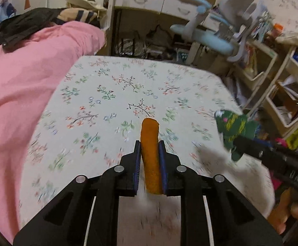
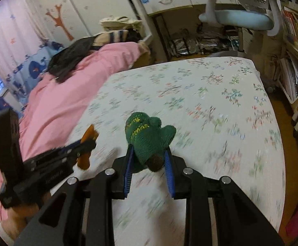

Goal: Collect trash
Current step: 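Carry the green item and orange stick down over the yellow bin with both grippers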

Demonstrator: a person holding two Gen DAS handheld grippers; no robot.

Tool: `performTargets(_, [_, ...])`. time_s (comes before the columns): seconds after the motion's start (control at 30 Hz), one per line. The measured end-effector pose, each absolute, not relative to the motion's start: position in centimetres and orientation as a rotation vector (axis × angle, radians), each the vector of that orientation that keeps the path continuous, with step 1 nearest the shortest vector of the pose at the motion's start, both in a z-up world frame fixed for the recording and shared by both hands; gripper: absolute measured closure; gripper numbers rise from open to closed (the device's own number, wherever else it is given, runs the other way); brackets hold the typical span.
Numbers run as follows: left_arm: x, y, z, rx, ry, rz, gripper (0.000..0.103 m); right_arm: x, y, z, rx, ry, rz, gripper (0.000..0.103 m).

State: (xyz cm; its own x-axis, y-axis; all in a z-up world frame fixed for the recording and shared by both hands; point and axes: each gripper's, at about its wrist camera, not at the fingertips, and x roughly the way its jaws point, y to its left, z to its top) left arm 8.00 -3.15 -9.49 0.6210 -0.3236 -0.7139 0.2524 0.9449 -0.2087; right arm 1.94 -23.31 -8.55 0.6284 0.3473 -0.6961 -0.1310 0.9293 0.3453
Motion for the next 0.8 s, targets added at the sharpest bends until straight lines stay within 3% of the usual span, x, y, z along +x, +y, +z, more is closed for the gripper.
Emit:
performTargets(0.33, [-3.0,-0.8,-7.4,-0.101,0.783,-0.339,0.087,-10.7,-19.2,-8.3,0.194,0.808,0.343,0.075])
performTargets(0.8, [-13.1,0.7,-6.5,-0.011,0.694,-0.287,0.087,-17.5,-18.0,-9.2,0.147,0.772,0.341,0.075])
